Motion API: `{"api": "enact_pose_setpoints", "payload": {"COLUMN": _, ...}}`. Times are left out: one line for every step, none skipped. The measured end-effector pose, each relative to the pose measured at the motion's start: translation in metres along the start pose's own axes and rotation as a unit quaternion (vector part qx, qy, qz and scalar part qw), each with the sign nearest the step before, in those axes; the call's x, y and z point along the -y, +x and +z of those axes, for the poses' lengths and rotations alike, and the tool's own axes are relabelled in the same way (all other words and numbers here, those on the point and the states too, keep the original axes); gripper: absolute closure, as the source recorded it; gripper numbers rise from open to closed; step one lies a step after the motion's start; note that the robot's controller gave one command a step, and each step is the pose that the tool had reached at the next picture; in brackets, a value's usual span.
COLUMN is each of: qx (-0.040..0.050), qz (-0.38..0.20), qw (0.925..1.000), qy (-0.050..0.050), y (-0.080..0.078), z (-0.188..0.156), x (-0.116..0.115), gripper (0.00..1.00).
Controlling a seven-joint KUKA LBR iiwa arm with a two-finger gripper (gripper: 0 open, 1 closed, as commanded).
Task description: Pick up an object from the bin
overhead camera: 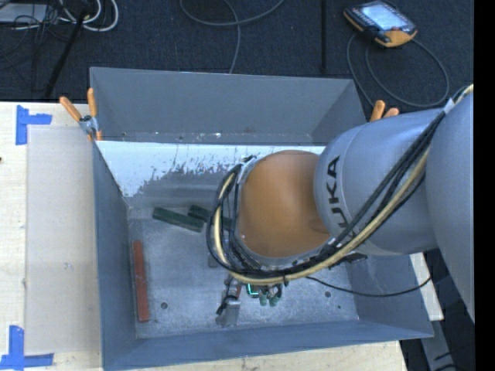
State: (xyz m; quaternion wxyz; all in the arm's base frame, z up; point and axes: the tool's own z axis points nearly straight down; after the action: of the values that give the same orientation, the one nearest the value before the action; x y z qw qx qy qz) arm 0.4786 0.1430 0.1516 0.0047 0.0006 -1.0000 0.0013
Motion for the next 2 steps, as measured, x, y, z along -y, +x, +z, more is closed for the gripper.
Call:
{"api": "enact_pose_setpoints", "payload": {"qx": 0.0035, "qz": 0.002, "qw": 1.0, "qy": -0.001, "y": -0.002, "z": -0.0034, "x": 0.0006, "gripper": 1.0}}
{"api": "enact_pose_setpoints", "payload": {"qx": 0.0035, "qz": 0.003, "qw": 1.0, "qy": -0.001, "y": -0.002, "z": -0.0034, "x": 0.0006, "gripper": 0.0}}
